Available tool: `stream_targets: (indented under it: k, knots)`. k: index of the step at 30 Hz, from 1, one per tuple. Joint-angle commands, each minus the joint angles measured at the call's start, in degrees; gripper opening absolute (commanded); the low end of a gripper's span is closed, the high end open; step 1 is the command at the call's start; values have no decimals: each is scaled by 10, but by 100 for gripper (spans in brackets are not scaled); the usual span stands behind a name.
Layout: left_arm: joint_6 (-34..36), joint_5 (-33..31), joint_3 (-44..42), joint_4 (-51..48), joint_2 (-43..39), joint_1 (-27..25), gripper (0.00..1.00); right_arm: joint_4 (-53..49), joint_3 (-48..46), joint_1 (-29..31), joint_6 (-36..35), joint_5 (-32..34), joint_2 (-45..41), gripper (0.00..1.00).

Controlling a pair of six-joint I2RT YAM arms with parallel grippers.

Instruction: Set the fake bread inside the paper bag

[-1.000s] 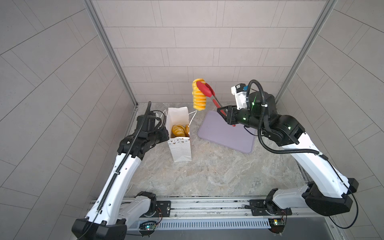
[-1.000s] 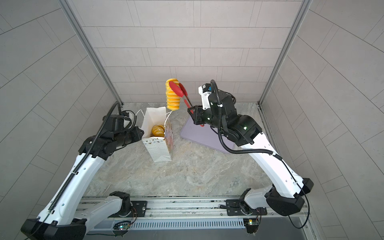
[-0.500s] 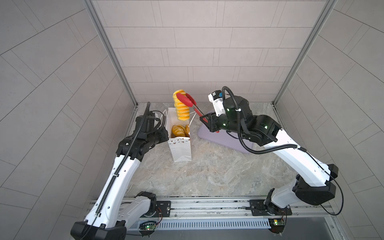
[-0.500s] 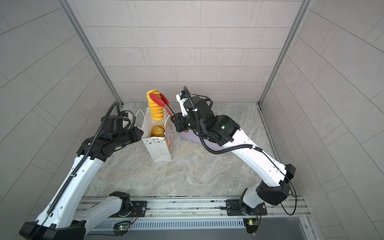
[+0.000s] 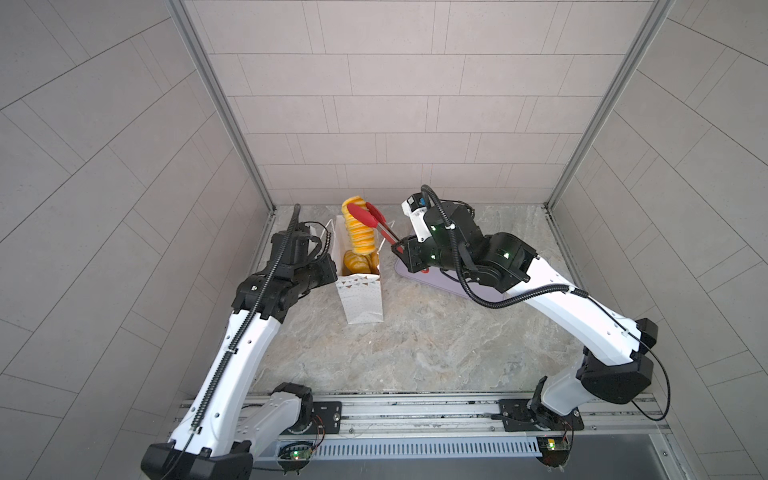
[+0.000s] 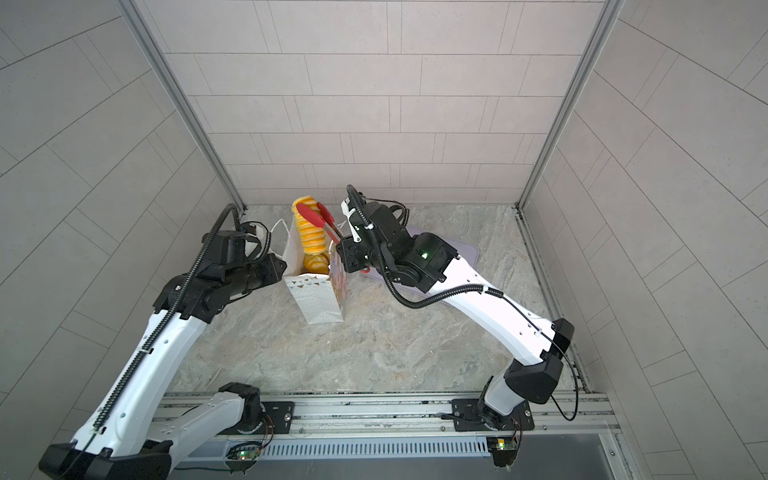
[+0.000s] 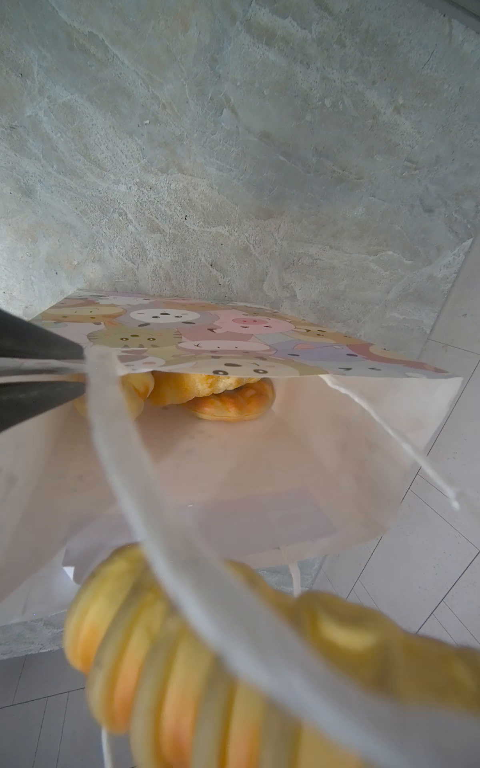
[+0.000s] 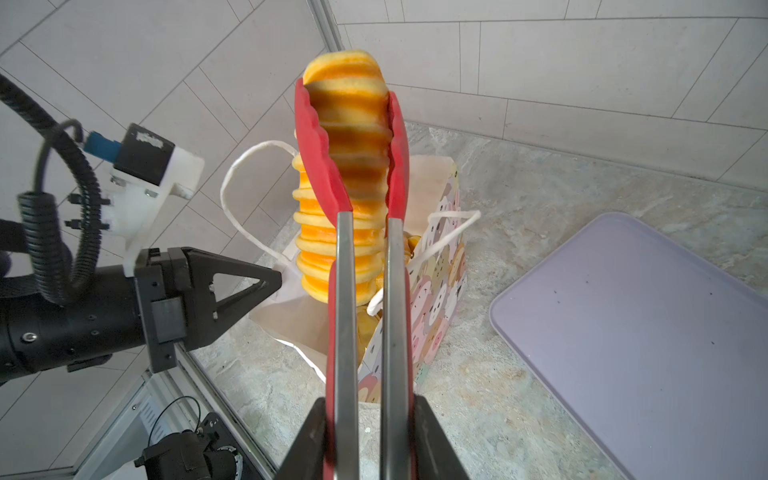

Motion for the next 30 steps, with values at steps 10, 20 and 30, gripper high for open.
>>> stream_targets:
  k: [10, 20, 30]
  knots:
    - [8, -5, 6, -11, -8, -1, 17, 24, -14, 5, -5, 19, -12, 41]
    - [8, -7, 6, -13, -8, -2, 17, 26, -12, 6, -7, 19, -13, 47]
    - [14, -12, 20, -22, -8, -1, 17, 21, 2, 6, -15, 26, -14, 46]
